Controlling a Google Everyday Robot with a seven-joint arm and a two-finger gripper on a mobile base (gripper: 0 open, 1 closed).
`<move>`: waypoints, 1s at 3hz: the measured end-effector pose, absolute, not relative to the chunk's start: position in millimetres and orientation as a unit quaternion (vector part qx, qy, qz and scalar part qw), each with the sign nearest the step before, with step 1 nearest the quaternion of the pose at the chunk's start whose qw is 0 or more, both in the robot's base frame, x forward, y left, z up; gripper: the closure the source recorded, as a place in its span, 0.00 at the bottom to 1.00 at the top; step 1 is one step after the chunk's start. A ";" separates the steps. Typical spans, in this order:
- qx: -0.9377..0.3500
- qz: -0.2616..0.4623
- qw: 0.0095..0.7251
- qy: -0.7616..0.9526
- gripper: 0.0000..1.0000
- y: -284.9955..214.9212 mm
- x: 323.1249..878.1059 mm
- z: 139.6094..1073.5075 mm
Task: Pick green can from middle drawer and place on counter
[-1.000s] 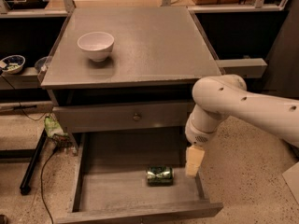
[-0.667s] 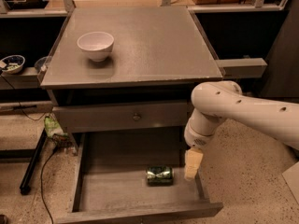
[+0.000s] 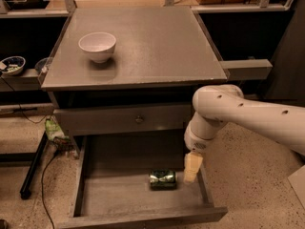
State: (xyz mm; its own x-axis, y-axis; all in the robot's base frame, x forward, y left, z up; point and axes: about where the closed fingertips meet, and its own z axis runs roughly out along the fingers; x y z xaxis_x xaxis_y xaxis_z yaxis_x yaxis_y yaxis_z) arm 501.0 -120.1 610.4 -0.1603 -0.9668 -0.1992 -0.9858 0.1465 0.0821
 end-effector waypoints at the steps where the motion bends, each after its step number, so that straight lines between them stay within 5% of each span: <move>1: -0.659 0.106 0.072 0.741 0.00 -80.6 522.5 603.9; 3: -0.660 0.097 0.060 0.742 0.00 -79.0 524.8 575.6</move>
Offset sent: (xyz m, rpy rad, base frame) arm 0.0349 0.0606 -0.0085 0.0696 -0.0390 0.0535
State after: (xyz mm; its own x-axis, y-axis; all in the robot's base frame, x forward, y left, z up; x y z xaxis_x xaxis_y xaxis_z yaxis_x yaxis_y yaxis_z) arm 524.8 -79.0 575.6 -0.1208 -0.9687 -0.2169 -0.9919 0.1092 0.0645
